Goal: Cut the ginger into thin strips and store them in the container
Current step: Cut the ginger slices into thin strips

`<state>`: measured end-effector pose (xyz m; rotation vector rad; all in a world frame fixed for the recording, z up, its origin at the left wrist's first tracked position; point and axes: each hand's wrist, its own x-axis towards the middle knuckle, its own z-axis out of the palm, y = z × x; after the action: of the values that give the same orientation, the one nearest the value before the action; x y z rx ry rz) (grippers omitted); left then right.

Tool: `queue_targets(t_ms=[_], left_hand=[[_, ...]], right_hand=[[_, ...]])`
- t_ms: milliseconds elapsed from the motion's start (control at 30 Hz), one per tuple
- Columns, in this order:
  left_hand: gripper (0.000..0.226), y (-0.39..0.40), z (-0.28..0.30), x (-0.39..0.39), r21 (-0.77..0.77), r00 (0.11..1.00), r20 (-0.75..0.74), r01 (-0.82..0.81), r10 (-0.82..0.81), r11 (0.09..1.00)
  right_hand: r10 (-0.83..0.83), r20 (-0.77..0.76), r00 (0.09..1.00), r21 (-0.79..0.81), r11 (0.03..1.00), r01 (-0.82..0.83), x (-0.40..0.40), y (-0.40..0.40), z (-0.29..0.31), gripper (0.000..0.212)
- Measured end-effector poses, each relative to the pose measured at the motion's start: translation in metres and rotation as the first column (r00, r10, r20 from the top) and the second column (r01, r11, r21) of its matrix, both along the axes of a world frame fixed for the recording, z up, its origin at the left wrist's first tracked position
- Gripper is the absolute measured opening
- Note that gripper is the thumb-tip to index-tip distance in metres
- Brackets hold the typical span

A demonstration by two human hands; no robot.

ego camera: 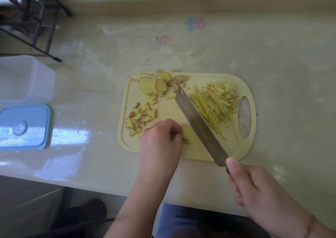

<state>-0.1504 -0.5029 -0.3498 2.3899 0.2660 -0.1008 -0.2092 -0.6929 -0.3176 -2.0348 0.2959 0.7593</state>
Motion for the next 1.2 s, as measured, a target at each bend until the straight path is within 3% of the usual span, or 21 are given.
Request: queue_targets(t_ms=[167,333,633,800,900,1200], left_hand=[[0.021,0.005,-0.006,-0.007,-0.033,0.994,0.104,0.033,-0.030,0.999],[0.016,0.007,-0.015,-0.020,-0.001,0.971,0.233,0.056,-0.054,0.998],[0.015,0.005,-0.017,-0.019,0.065,0.965,0.239,0.094,-0.107,0.993],[0.013,0.006,-0.017,-0.017,0.070,0.963,0.244,0.104,-0.118,0.992],[0.013,0.006,-0.016,-0.017,0.069,0.961,0.246,0.109,-0.123,0.992],[0.010,0.005,-0.007,-0.010,0.115,0.993,0.089,0.069,-0.080,0.991]], right_hand=[[0.055,-0.032,0.998,-0.010,0.998,-0.056,-0.005,0.003,0.009,0.088],[0.061,-0.044,0.997,-0.119,0.991,-0.066,-0.017,0.011,0.019,0.101],[0.102,-0.005,0.995,-0.149,0.984,-0.102,-0.020,0.009,0.012,0.097],[0.124,-0.023,0.992,-0.193,0.973,-0.126,-0.018,0.014,0.012,0.074],[0.142,0.004,0.990,-0.135,0.981,-0.140,-0.009,0.020,0.006,0.062],[0.079,-0.005,0.997,-0.127,0.989,-0.079,-0.023,0.013,0.007,0.087]])
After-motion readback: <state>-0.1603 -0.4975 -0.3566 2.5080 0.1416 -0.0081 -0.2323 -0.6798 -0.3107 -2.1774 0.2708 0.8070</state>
